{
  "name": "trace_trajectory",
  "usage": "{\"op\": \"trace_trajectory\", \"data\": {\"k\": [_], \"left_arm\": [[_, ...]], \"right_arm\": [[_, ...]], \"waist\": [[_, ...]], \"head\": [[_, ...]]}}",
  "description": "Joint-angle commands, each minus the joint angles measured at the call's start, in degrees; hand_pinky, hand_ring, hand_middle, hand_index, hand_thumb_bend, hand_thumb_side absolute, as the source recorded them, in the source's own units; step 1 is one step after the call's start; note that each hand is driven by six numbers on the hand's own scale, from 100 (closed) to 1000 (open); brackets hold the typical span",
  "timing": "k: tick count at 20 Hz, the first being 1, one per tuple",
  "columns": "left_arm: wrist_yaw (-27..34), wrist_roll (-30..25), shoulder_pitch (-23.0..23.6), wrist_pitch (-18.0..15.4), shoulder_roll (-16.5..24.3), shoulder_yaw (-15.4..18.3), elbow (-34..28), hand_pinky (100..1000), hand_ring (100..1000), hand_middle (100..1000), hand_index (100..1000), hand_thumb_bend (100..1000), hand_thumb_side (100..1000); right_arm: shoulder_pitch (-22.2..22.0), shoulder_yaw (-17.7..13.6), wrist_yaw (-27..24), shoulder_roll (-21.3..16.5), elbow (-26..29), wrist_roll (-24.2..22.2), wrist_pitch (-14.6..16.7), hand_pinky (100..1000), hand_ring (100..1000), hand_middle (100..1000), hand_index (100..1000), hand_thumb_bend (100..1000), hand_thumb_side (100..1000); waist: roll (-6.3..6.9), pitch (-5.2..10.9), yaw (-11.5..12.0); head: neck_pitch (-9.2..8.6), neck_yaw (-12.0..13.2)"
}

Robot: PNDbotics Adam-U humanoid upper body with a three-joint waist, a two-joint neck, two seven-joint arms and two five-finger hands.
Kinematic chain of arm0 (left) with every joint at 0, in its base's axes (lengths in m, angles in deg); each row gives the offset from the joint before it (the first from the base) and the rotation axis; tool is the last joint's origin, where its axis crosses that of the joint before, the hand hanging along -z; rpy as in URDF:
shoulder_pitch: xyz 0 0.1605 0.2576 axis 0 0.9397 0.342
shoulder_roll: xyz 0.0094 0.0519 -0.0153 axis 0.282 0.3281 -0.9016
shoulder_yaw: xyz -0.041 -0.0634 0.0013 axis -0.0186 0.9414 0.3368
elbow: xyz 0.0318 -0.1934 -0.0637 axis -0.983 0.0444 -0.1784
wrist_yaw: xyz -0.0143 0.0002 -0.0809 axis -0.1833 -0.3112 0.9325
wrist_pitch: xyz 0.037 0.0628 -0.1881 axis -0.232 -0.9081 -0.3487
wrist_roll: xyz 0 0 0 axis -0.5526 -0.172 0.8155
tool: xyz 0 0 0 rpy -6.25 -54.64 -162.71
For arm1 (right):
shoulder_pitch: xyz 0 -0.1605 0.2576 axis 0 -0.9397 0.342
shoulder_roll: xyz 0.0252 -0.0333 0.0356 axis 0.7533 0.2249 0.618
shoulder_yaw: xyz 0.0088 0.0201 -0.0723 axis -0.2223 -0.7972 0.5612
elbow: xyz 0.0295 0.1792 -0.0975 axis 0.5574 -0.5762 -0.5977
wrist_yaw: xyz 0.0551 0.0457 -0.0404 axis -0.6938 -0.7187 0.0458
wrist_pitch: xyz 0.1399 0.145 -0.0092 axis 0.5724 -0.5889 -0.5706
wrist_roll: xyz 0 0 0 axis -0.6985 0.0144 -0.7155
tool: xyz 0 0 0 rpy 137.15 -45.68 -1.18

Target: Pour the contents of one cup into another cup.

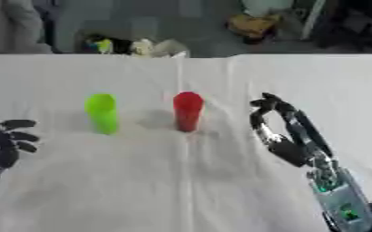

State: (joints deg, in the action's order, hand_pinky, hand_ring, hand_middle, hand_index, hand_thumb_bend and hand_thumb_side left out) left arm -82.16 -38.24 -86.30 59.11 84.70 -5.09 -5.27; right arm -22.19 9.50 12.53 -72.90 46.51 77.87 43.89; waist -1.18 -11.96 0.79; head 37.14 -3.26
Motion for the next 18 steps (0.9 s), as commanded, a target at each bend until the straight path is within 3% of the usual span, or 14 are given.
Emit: {"op": "trace_trajectory", "data": {"k": [1,7,18], "left_arm": [[-0.07,-0.3,-0.57,-0.04,1.17,-0.31,-1.3,578,646,735,767,951,738],[0.11,-0.59,-0.78,-0.07,1.27,-0.62,-1.49,578,645,735,767,953,737],[0.31,-1.24,-1.43,-0.15,1.21,-1.26,-1.61,576,644,734,767,957,736]], "right_arm": [[1.86,0.55,-0.76,-2.28,-1.14,-0.88,0.34,994,1000,566,822,205,776],[4.47,1.68,-1.13,-3.15,-4.63,-1.35,0.93,987,1000,562,825,245,765],[9.78,3.45,1.31,-3.2,-12.75,-0.17,1.93,958,1000,531,803,396,726]], "waist": [[0.14,0.97,0.18],[0.06,1.1,0.69],[-0.15,0.95,1.77]], "head": [[-0.56,-0.36],[-0.75,-0.55],[-1.16,-1.51]]}}
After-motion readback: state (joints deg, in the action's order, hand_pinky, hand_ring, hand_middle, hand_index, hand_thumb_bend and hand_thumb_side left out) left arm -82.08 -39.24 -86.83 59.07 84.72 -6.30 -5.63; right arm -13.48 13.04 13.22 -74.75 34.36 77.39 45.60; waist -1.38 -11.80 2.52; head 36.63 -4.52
